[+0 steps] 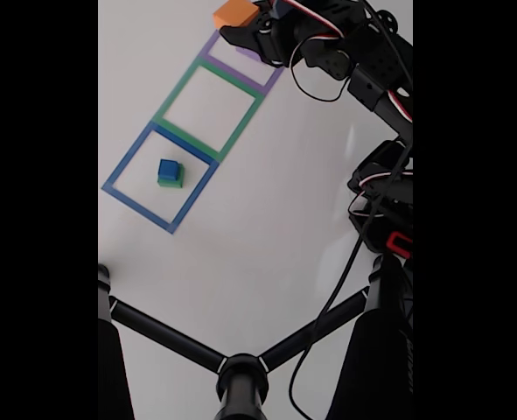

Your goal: Tower of hanoi

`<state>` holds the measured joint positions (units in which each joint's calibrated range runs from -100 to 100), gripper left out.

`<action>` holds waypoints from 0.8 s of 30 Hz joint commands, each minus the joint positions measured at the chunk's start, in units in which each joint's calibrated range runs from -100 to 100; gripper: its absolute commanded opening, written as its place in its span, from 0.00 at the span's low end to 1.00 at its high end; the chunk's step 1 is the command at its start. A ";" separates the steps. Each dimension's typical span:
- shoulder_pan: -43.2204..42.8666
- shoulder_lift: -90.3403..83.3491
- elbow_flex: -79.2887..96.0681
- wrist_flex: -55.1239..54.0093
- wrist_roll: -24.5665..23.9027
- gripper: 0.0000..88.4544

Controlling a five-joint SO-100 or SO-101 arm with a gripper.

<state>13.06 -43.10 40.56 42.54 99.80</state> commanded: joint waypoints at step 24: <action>-13.54 -0.54 -41.47 46.69 0.20 0.08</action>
<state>-0.04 -43.27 -4.00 91.57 99.41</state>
